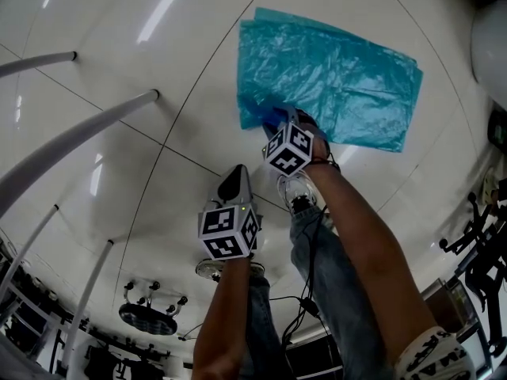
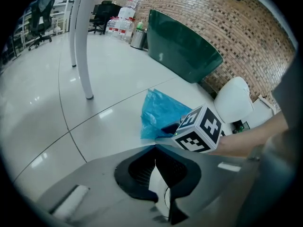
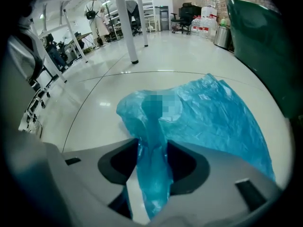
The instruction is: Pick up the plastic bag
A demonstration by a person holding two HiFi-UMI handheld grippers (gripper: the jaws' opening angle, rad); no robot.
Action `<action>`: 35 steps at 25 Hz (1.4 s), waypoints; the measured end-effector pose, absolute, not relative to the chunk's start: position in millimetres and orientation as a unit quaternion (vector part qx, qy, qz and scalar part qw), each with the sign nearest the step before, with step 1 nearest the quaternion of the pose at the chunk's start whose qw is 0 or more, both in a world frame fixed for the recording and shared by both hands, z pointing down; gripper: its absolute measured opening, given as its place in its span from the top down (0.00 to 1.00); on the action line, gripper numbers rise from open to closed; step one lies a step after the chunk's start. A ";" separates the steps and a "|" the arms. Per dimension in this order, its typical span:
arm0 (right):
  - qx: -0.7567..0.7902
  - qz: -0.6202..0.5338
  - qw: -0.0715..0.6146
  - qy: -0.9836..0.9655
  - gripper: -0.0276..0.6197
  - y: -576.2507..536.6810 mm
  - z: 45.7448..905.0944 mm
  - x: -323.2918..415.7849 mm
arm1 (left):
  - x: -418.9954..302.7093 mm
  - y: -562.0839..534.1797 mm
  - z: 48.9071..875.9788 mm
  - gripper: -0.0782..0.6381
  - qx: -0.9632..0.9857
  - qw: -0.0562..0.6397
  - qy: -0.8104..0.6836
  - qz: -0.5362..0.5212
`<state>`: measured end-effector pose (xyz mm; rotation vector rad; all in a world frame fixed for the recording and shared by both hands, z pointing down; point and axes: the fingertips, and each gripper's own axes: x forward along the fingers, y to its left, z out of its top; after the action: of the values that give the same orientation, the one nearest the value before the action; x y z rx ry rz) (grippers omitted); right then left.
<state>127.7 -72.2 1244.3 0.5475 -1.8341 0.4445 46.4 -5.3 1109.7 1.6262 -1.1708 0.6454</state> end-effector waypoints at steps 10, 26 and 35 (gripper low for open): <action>0.252 0.217 0.558 -0.760 0.95 -81.3 1245.7 139.5 | 54.6 0.5 1100.7 0.89 0.676 0.498 -0.476 0.262; 0.360 0.321 0.346 -0.805 0.95 -99.2 995.6 153.6 | 63.4 -29.8 920.9 0.89 0.709 0.456 -0.485 0.233; 0.407 0.316 0.236 -0.824 0.95 -128.5 760.5 164.8 | 90.8 -79.4 746.1 0.89 0.746 0.387 -0.493 0.226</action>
<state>164.8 -128.5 760.5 1.1173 -2.2601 0.8668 90.8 -79.4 746.1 1.8984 -1.2537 0.5745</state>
